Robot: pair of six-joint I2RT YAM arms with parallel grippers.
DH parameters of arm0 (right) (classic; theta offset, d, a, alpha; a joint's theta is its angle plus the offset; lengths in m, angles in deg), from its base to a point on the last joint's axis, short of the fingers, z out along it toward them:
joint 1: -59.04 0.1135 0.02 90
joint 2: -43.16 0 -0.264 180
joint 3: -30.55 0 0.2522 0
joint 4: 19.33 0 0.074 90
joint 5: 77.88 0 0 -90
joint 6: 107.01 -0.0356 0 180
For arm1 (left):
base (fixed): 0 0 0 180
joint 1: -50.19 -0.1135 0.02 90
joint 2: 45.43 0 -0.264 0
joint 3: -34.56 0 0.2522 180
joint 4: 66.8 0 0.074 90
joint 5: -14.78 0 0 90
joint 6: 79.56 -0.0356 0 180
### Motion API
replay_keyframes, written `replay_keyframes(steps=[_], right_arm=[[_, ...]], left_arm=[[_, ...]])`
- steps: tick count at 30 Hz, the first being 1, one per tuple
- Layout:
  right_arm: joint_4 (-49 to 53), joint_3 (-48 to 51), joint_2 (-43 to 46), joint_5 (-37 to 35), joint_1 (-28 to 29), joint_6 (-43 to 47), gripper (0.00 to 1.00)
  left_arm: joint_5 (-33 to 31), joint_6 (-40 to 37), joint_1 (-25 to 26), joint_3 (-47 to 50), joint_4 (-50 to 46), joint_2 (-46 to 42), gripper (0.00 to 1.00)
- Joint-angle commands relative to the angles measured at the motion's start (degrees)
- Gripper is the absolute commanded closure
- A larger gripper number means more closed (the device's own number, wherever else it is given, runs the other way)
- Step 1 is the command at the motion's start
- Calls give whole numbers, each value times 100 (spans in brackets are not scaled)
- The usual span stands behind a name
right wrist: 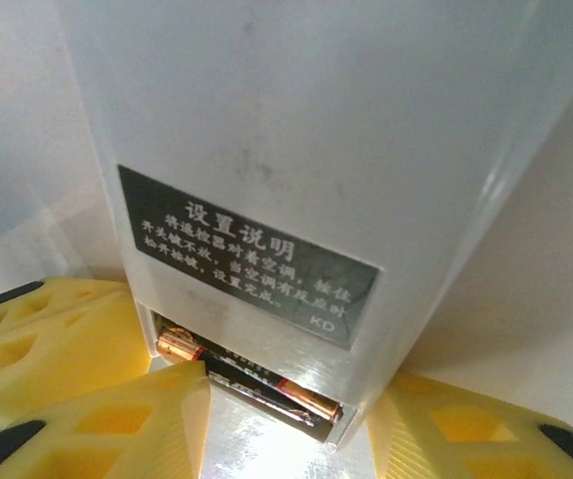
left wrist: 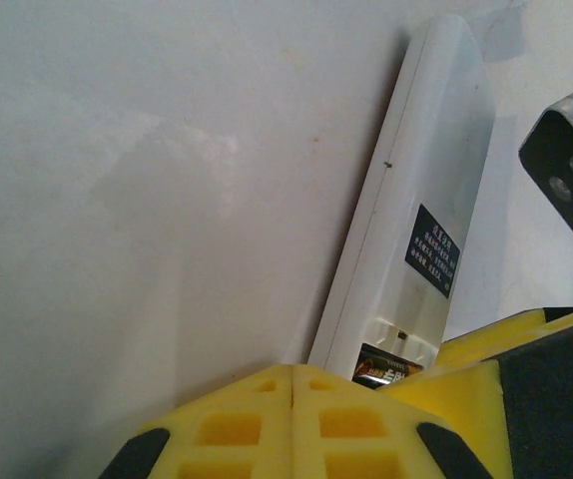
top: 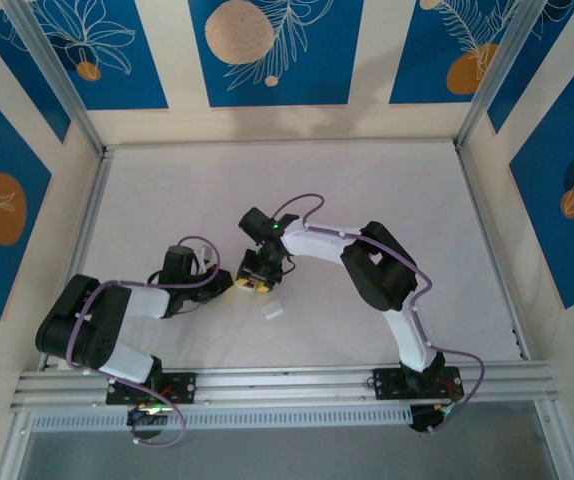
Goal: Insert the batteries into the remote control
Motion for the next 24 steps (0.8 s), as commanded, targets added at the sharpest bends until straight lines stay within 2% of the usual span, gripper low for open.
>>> replay_keyframes(steps=[1,11,24], right_arm=[[1,147,-242,-449,-61,229,54],[-123,245,132,-449,-309,604,48],[-292,537,401,-418,-542,782,48]], left_arm=[[300,-76,191,4,98,-121,93],[200,-7,369,-11,69,-180,93],[-91,129,748,-20,-11,-251,90]])
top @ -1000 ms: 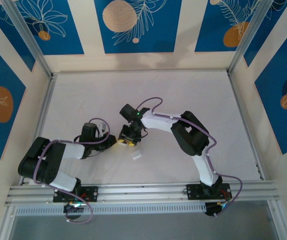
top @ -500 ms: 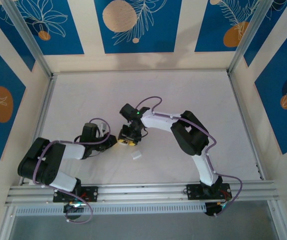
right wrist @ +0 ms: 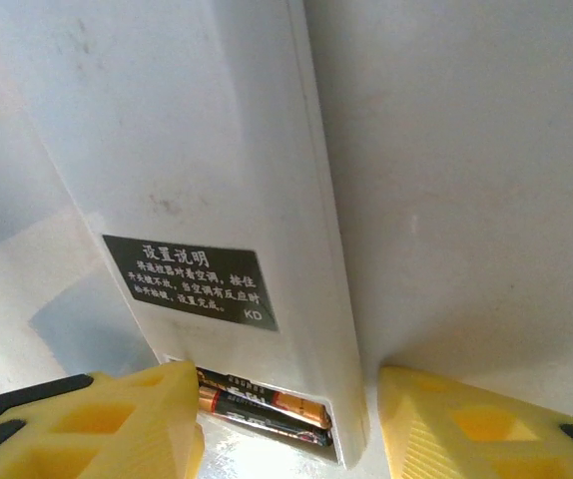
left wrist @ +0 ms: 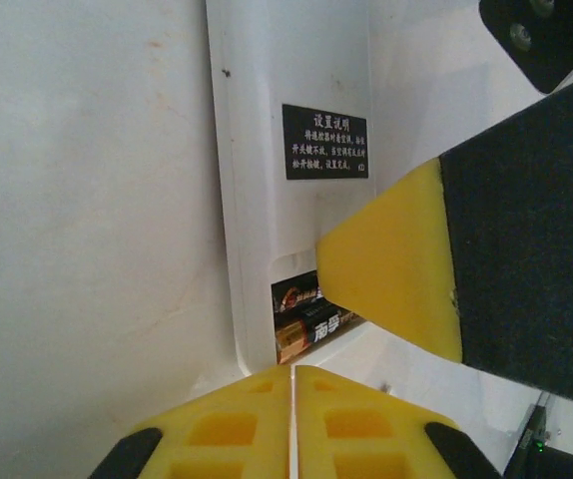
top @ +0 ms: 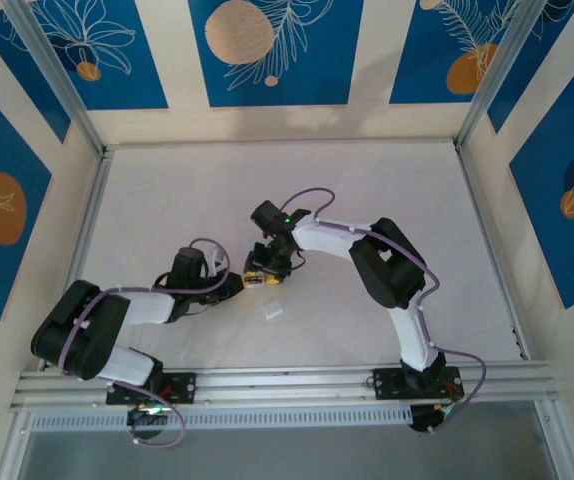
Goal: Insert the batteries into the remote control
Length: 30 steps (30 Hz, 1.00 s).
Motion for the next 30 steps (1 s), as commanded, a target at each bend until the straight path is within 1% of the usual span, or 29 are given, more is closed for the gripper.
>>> replay_keyframes(steps=[1,4,7,13,15,22,30], right_arm=[[-70,236,185,-356,-149,174,48],[-140,359,316,-351,-162,219,48],[-235,482,440,-329,-166,261,48],[-663,890,639,-136,-223,296,52],[-807,982,651,-45,-232,305,53],[-1023,1065,624,132,-214,288,57],[-1054,1105,690,170,-170,329,56]], left_arm=[[-43,104,106,-12,6,36,90],[-77,94,106,24,-31,-16,89],[-181,22,97,-6,-293,-226,83],[-546,-301,81,-210,-1246,-795,71],[-551,-381,87,-255,-1317,-821,68],[-256,-348,82,-380,-869,-316,68],[-224,-352,88,-437,-806,-186,67]])
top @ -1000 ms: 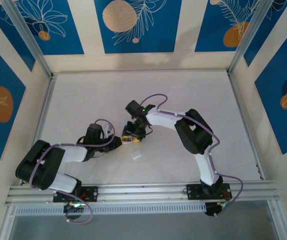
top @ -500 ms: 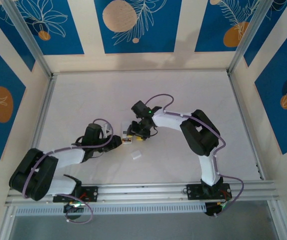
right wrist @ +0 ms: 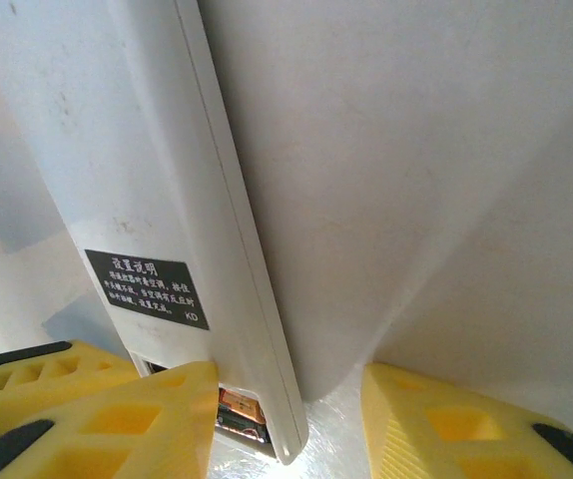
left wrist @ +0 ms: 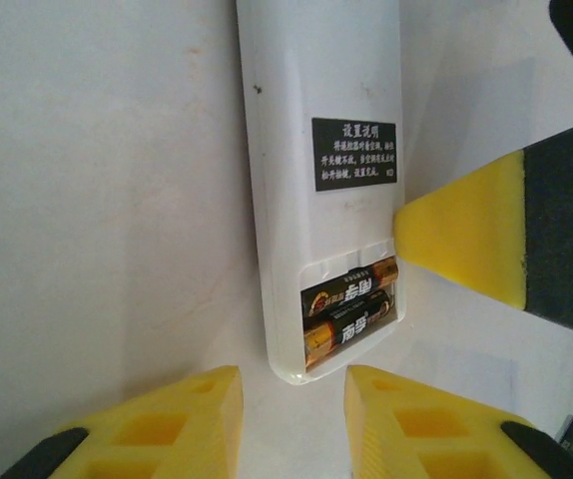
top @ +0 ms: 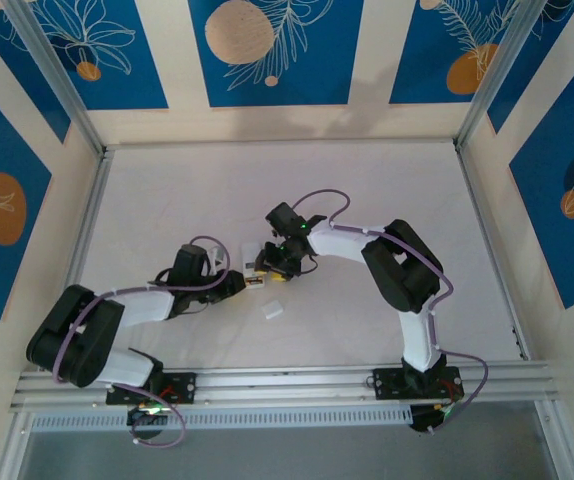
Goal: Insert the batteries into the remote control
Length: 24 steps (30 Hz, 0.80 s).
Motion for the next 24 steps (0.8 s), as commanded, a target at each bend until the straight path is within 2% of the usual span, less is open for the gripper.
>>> replay_keyframes(steps=[1,16,24], right_arm=[[-14,82,162,100,32,106,56],[13,148,314,127,61,203,57],[82,493,782,-113,6,173,53]], left_arm=[[141,-100,38,-149,120,41,67],[188,42,169,-114,440,358,68],[212,189,411,-157,756,376,68]])
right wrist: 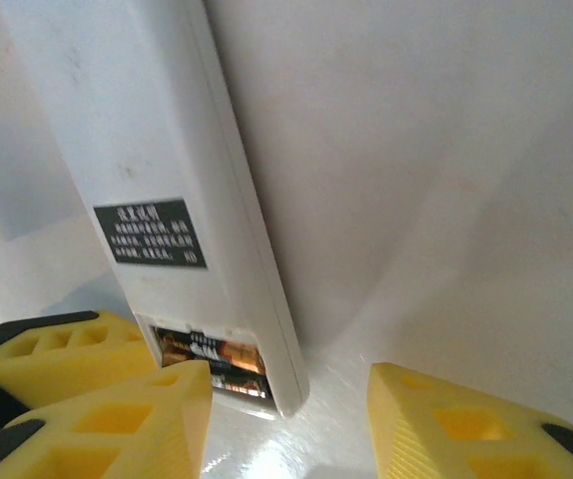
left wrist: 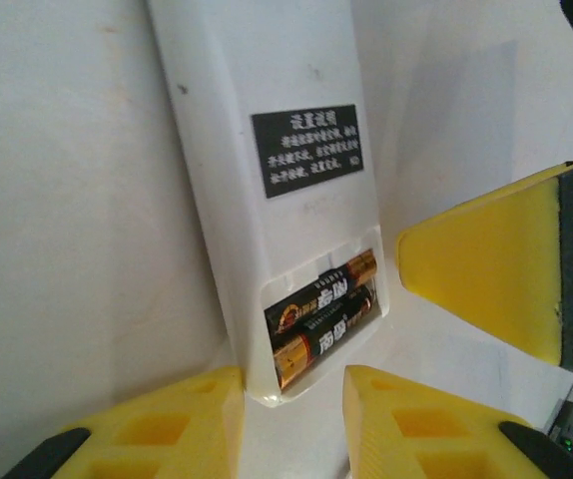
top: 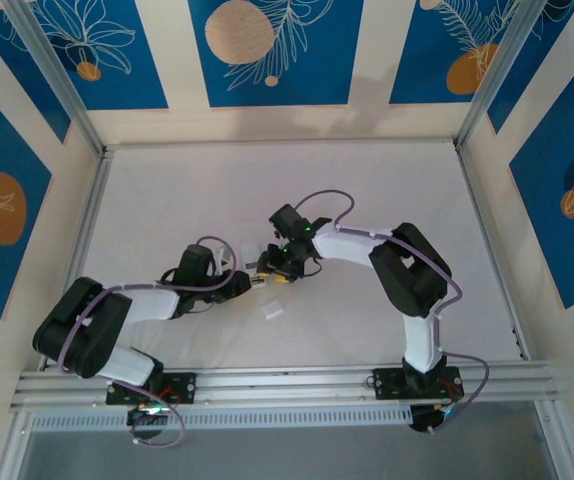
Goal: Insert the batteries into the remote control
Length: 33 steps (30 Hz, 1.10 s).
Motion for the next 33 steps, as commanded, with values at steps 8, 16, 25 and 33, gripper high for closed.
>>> replay_keyframes(steps=[8,16,25,33], right_arm=[[190,774,967,-436,146,202,44],[-75,1490,1513,-1411,835,637,35],[-144,1435,1273,-2502,1678,1065,33],[-4,1235,987,-2924,1990,1297,31]], left_arm=[[41,177,339,-189,439,-5,68],[-428,25,1,-127,-623,-855,59],[-904,-386,-633,-101,-2261,-2350,1],[-860,-306,-688,124,-2256,-2656,0]])
